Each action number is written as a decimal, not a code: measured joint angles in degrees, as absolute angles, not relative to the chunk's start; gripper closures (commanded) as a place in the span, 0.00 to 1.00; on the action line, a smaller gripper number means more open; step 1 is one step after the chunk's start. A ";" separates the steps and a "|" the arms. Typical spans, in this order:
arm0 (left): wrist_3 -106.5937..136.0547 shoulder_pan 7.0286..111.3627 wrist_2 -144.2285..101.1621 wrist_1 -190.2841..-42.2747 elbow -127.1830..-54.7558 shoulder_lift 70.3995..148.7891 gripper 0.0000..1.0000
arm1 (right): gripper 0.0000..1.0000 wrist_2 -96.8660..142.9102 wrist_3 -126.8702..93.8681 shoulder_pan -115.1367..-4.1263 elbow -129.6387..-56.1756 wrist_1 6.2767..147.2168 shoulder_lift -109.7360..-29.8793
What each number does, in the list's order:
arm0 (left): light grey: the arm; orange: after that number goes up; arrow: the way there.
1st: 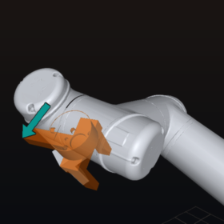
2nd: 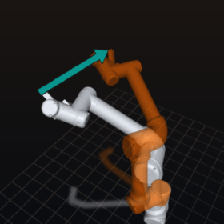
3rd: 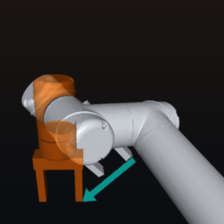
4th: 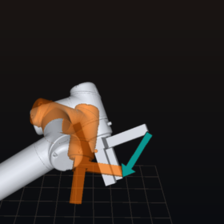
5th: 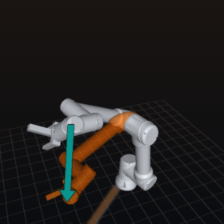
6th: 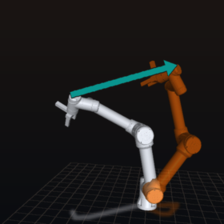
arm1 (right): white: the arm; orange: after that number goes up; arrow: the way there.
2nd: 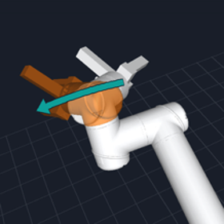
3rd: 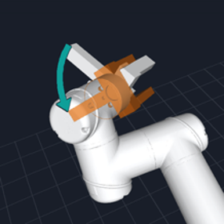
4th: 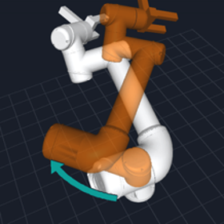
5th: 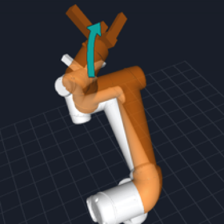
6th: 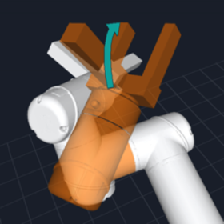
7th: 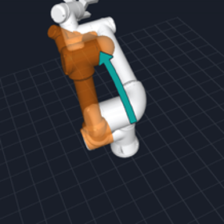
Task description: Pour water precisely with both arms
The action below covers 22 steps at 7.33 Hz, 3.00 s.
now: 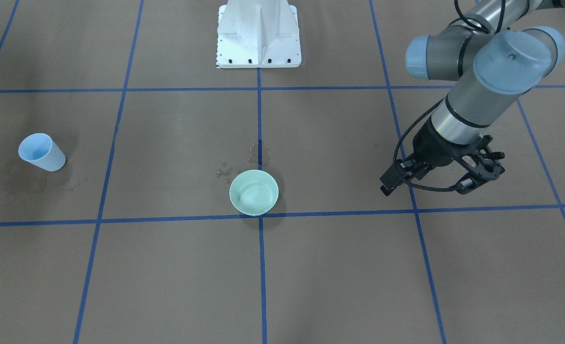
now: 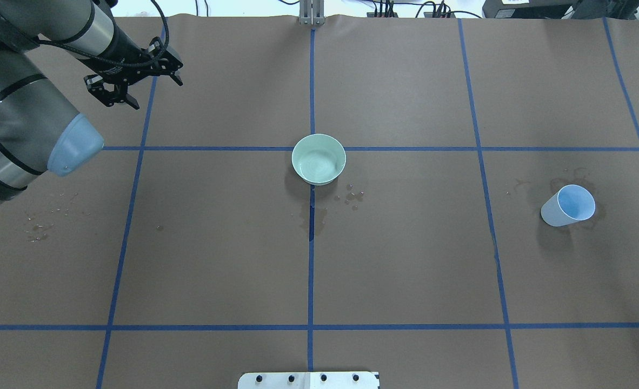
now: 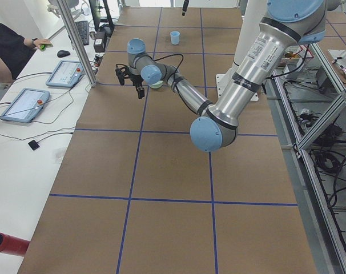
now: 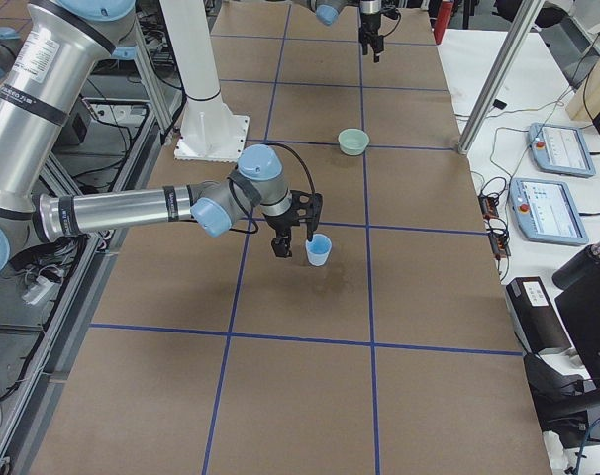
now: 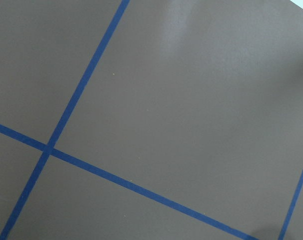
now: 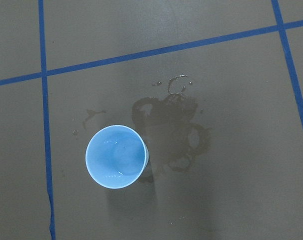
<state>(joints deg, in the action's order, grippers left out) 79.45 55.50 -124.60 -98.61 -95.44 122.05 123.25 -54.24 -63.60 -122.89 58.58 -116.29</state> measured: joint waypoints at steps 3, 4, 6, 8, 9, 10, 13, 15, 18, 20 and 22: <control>79.62 55.00 -124.31 -98.58 -95.93 121.87 0.00 | 0.01 105.42 -69.59 -47.42 -126.83 58.37 -119.31; 79.63 54.94 -124.29 -98.59 -95.98 121.57 0.00 | 0.01 99.37 -74.72 -40.71 -127.82 58.36 -120.23; 79.50 54.87 -124.28 -98.61 -95.97 121.06 0.00 | 0.02 85.22 -85.77 -25.90 -128.53 58.38 -121.58; 79.35 54.74 -124.28 -98.61 -95.91 120.69 0.00 | 0.02 74.82 -89.44 -19.19 -127.94 58.61 -121.95; 79.35 54.63 -124.30 -98.61 -95.89 120.58 0.00 | 0.02 70.51 -89.83 -18.02 -126.62 58.67 -121.76; 79.36 54.51 -124.31 -98.61 -95.86 120.47 0.00 | 0.02 66.82 -90.19 -17.05 -125.22 58.70 -121.29; 79.39 54.12 -124.28 -98.65 -95.83 120.22 0.00 | 0.02 59.76 -91.13 -13.98 -121.71 58.71 -118.23; 79.37 54.06 -124.28 -98.69 -95.81 120.16 0.00 | 0.04 56.92 -91.22 -13.37 -119.42 58.71 -116.79; 79.21 54.00 -124.28 -98.70 -95.88 120.15 0.00 | 0.03 55.94 -91.15 -12.71 -118.35 58.63 -115.64; 79.19 53.97 -124.28 -98.72 -95.84 119.99 0.00 | 0.02 56.19 -91.14 -12.45 -118.30 58.55 -115.26; 79.19 53.91 -124.28 -98.78 -95.81 119.79 0.00 | 0.02 56.13 -91.14 -12.30 -118.19 58.63 -114.81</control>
